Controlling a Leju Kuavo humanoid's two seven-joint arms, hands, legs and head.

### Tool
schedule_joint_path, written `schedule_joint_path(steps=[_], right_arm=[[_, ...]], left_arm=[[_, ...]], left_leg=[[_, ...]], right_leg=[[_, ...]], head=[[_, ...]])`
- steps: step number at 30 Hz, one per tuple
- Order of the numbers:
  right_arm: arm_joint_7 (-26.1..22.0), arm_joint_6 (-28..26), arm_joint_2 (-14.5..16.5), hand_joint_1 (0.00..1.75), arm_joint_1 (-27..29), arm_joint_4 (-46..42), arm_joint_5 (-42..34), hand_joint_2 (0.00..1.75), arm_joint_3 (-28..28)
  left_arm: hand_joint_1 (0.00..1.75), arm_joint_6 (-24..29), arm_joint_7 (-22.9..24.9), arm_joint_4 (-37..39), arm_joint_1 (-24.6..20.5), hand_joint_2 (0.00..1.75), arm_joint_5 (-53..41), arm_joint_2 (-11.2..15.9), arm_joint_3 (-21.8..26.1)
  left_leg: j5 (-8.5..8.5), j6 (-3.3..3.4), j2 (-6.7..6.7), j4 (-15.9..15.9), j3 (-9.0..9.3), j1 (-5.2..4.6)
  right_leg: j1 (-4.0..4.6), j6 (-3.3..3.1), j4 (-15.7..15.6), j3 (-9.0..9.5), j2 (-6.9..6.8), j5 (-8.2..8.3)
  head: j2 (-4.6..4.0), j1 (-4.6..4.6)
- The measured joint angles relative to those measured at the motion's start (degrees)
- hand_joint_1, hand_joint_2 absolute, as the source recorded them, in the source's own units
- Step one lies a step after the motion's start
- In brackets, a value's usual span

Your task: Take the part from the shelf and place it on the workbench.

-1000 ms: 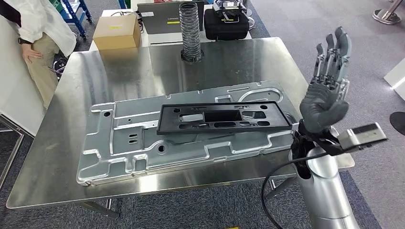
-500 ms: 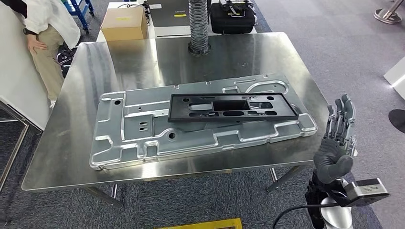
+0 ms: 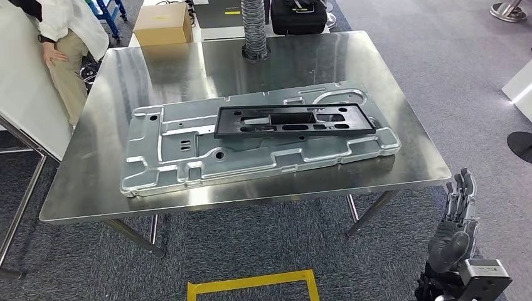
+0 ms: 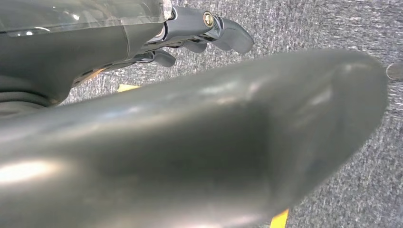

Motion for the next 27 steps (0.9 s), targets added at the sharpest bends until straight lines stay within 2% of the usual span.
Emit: schedule_joint_path(steps=[1, 2, 4, 5, 6, 7, 8, 9, 10, 11, 12, 13, 14, 15, 16, 17, 19, 20, 21, 22, 24, 25, 26, 27], right_arm=[[-0.01, 0.08, 0.23, 0.00, 0.10, 0.19, 0.14, 0.00, -0.25], [0.00, 0.10, 0.42, 0.00, 0.17, 0.38, 0.25, 0.00, -0.49], [0.01, 0.07, 0.68, 0.00, 0.35, 0.77, 0.36, 0.00, -1.04], [0.06, 0.12, 0.75, 0.00, 0.52, 0.96, 0.38, 0.00, -1.40], [0.16, 0.31, 0.82, 0.00, 0.70, 1.15, 0.36, 0.00, -1.83], [0.29, 0.63, 0.90, 0.00, 0.87, 1.34, 0.32, 0.00, -2.30], [0.43, 1.29, 1.04, 0.00, 1.03, 1.57, 0.26, 0.00, -2.80], [0.52, 2.11, 1.21, 0.00, 1.15, 1.87, 0.23, 0.00, -3.26], [0.57, 2.94, 1.40, 0.00, 1.24, 2.29, 0.29, 0.00, -3.67], [0.61, 3.74, 1.60, 0.00, 1.30, 2.82, 0.45, 0.00, -4.06], [0.68, 4.31, 1.78, 0.00, 1.28, 3.46, 0.78, 0.00, -4.44], [0.78, 4.70, 1.95, 0.00, 1.17, 4.21, 1.14, 0.00, -4.82], [0.93, 5.02, 2.09, 0.00, 1.01, 5.00, 1.54, 0.00, -5.23], [1.21, 5.37, 2.27, 0.00, 0.77, 5.86, 1.99, 0.00, -5.69], [1.53, 5.72, 2.45, 0.00, 0.50, 6.96, 2.43, 0.00, -6.21], [1.80, 6.17, 2.66, 0.00, 0.23, 8.26, 2.91, 0.00, -6.85], [1.84, 7.25, 3.28, 0.00, -0.22, 11.64, 3.86, 0.00, -8.59], [1.62, 7.74, 3.65, 0.00, -0.44, 13.24, 4.22, 0.00, -9.50], [1.39, 8.11, 4.02, 0.00, -0.60, 14.63, 4.47, 0.00, -10.30], [1.25, 8.35, 4.41, 0.00, -0.73, 15.81, 4.68, 0.00, -10.94], [1.80, 8.52, 5.02, 0.00, -0.97, 17.71, 5.45, 0.00, -11.99], [2.45, 8.52, 5.36, 0.00, -1.24, 19.03, 6.33, 0.00, -12.65], [3.19, 8.39, 5.64, 0.00, -1.68, 20.86, 7.57, 0.00, -13.45], [3.61, 8.11, 5.90, 0.00, -2.33, 23.44, 9.03, 0.00, -14.41]], left_arm=[[0.00, -0.05, -0.15, 0.00, -0.08, 0.00, -0.11, 0.02, 0.00], [0.00, -0.16, -0.33, 0.00, -0.12, 0.00, -0.28, 0.04, 0.00], [0.00, -0.53, -0.74, 0.00, -0.02, 0.00, -0.67, 0.04, 0.00], [0.00, -0.73, -0.88, 0.00, 0.00, 0.00, -0.84, 0.04, 0.00], [0.00, -0.90, -1.01, 0.00, 0.00, 0.00, -0.99, 0.03, 0.00], [0.00, -0.99, -1.11, 0.00, 0.00, 0.00, -1.13, 0.03, 0.00], [0.00, -1.03, -1.16, 0.00, 0.01, 0.00, -1.24, 0.03, 0.00], [0.00, -1.02, -1.19, 0.00, 0.04, 0.00, -1.33, 0.03, 0.00], [0.00, -0.99, -1.17, 0.00, 0.07, 0.00, -1.39, 0.03, 0.00], [0.00, -0.97, -1.11, 0.00, 0.07, 0.00, -1.44, 0.03, 0.00], [0.00, -0.93, -1.02, 0.00, 0.05, 0.00, -1.47, 0.00, 0.00], [0.00, -0.92, -0.91, 0.00, 0.02, 0.00, -1.50, -0.04, 0.00], [0.00, -0.92, -0.79, 0.00, -0.01, 0.00, -1.51, -0.12, 0.00], [0.00, -0.91, -0.68, 0.00, -0.05, 0.00, -1.52, -0.22, 0.00], [0.00, -0.90, -0.58, 0.00, -0.08, 0.00, -1.56, -0.33, 0.00], [0.00, -0.87, -0.49, 0.00, -0.12, 0.00, -1.66, -0.44, 0.00], [0.00, -0.79, -0.33, 0.00, -0.11, 0.00, -1.85, -0.57, 0.00], [0.00, -0.76, -0.27, 0.00, -0.08, 0.00, -1.92, -0.62, 0.00], [0.00, -0.75, -0.22, 0.01, -0.02, 0.00, -1.93, -0.70, 0.00], [0.00, -0.75, -0.19, 0.01, 0.01, 0.00, -1.94, -0.76, 0.00], [0.00, -0.76, -0.12, 0.01, -0.01, 0.00, -1.98, -0.87, 0.00], [0.00, -0.77, -0.08, 0.00, -0.03, 0.00, -2.04, -0.87, 0.00], [0.00, -0.77, -0.01, 0.00, -0.04, 0.00, -2.17, -0.87, 0.01], [0.00, -0.75, 0.09, 0.00, -0.07, 0.00, -2.33, -0.88, 0.01]], left_leg=[[-0.68, 0.31, -0.03, -3.11, 1.98, -0.13], [-1.29, 0.69, -0.05, -4.74, 2.83, -0.28], [-0.67, 1.58, 0.09, -5.13, 2.32, -0.33], [-0.08, 2.10, 0.23, -5.19, 1.88, -0.28], [0.59, 2.54, 0.37, -5.32, 1.31, -0.21], [1.27, 2.87, 0.50, -5.38, 0.59, -0.18], [1.93, 3.06, 0.55, -5.34, -0.28, -0.23], [2.58, 3.11, 0.58, -5.25, -1.18, -0.29], [3.24, 3.09, 0.60, -5.11, -2.12, -0.35], [3.86, 3.02, 0.62, -4.92, -3.06, -0.39], [4.42, 2.93, 0.62, -4.70, -3.97, -0.42], [4.96, 2.82, 0.62, -4.48, -4.82, -0.46], [5.44, 2.67, 0.60, -4.26, -5.54, -0.51], [5.92, 2.47, 0.59, -4.09, -6.09, -0.59], [6.43, 2.21, 0.58, -4.05, -6.39, -0.62], [6.93, 1.89, 0.58, -4.09, -6.55, -0.59], [7.73, 1.19, 0.57, -4.30, -6.74, -0.43], [7.19, 0.89, 0.53, -3.95, -7.08, -0.35], [5.57, 0.66, 0.48, -2.81, -7.61, -0.31], [2.91, 0.44, 0.44, -0.52, -8.38, -0.26], [-2.89, 0.06, 0.42, 6.51, -10.08, -0.15], [-4.25, -0.13, 0.43, 9.86, -10.46, -0.10], [-4.11, -0.26, 0.43, 11.83, -10.14, -0.05], [-2.76, -0.35, 0.44, 11.88, -8.87, 0.02]], right_leg=[[0.03, 0.32, 0.28, -0.28, -0.01, 0.33], [0.04, 0.66, 0.41, -0.41, -0.01, 0.71], [-0.11, 1.40, 0.48, -0.51, 0.04, 1.28], [-0.22, 1.75, 1.13, -0.85, 0.14, 0.41], [-0.32, 2.09, 2.66, -1.46, 0.24, -1.42], [-0.47, 2.39, 5.30, -2.36, 0.32, -4.15], [-0.53, 2.68, 9.00, -3.45, 0.36, -7.19], [-0.59, 2.89, 12.77, -4.32, 0.36, -9.37], [-0.62, 3.03, 15.66, -4.65, 0.36, -10.33], [-0.62, 3.06, 16.95, -4.18, 0.36, -10.01], [-0.61, 2.96, 15.97, -2.61, 0.36, -8.63], [-0.58, 2.73, 12.91, 0.04, 0.37, -7.05], [-0.49, 2.36, 8.59, 3.26, 0.37, -6.32], [-0.35, 1.98, 4.07, 6.27, 0.38, -6.25], [-0.16, 1.59, 0.71, 8.34, 0.39, -6.54], [0.05, 1.24, -1.16, 9.30, 0.39, -6.96], [0.20, 0.57, -1.90, 8.98, 0.28, -6.17], [0.12, 0.16, -2.11, 8.55, 0.17, -5.55], [-0.01, -0.21, -2.33, 7.96, 0.06, -4.80], [-0.15, -0.50, -2.49, 7.21, -0.04, -4.00], [-0.08, -0.72, -2.37, 5.46, -0.06, -2.65], [-0.06, -0.69, -2.22, 4.46, -0.07, -1.97], [-0.05, -0.62, -1.99, 3.44, -0.08, -1.33], [-0.07, -0.49, -1.68, 2.39, -0.08, -0.74]], head=[[-0.01, 0.00], [0.00, -0.07], [-0.01, -0.14], [-0.01, -0.08], [-0.01, 0.08], [-0.01, 0.18], [-0.01, 0.30], [-0.01, 0.34], [-0.01, 0.34], [0.00, 0.33], [0.00, 0.33], [0.00, 0.33], [0.00, 0.32], [0.00, 0.29], [0.00, 0.28], [0.01, 0.38], [0.00, 0.62], [0.00, 0.73], [0.00, 0.61], [0.00, 0.50], [0.00, 0.30], [-0.01, 0.31], [0.00, 0.29], [-0.01, 0.29]])
